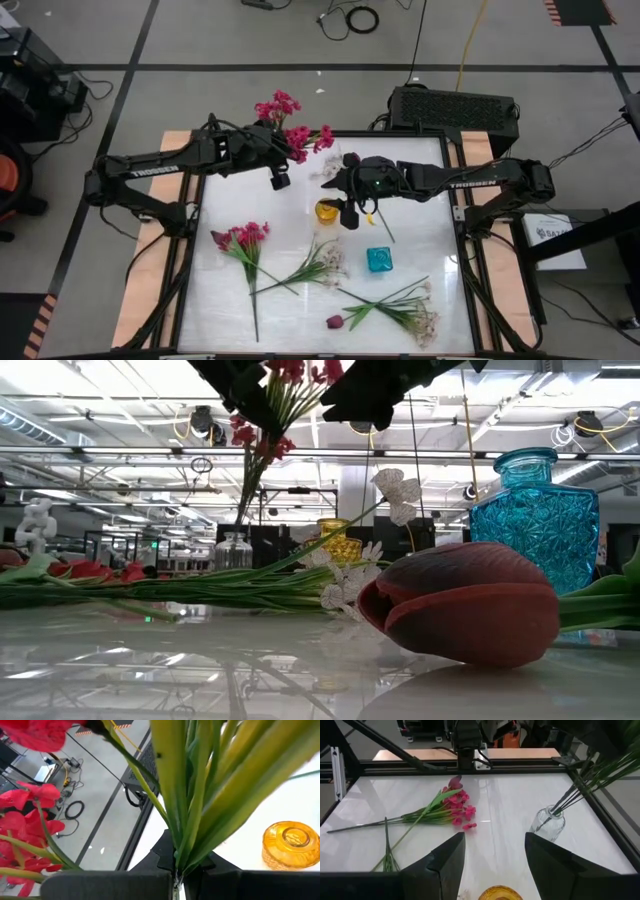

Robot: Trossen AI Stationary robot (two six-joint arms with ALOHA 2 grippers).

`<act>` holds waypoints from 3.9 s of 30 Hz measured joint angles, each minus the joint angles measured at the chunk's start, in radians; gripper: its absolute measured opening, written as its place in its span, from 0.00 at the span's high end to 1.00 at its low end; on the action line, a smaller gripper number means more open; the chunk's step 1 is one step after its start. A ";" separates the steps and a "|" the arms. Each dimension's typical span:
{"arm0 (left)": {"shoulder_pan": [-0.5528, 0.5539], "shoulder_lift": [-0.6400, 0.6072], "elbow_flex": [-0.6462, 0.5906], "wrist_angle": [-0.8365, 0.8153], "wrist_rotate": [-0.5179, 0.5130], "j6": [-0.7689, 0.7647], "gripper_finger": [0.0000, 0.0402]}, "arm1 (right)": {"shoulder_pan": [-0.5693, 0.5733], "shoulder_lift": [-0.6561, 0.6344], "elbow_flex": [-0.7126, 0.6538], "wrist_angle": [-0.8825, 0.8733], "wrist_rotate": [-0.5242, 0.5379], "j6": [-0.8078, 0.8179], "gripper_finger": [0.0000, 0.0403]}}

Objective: Sort flowers into vase by color
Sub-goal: Put the right pink flower into the transparent vase, then put the middle red flower into the blue vase

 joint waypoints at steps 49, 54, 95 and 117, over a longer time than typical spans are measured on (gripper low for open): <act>0.013 -0.037 -0.002 -0.262 -0.057 -0.029 0.45 | 0.000 0.002 0.000 -0.047 0.000 0.000 0.51; 0.013 -0.085 -0.002 -0.297 -0.058 -0.045 0.45 | 0.000 0.002 0.000 -0.049 0.000 0.006 0.51; -0.181 -0.366 -0.314 -0.053 -0.051 -0.361 0.45 | -0.163 0.172 0.000 0.286 0.142 -0.034 0.93; -0.186 -0.366 -0.314 -0.104 -0.053 -0.368 0.45 | -0.224 -0.021 0.000 0.098 0.102 0.006 0.34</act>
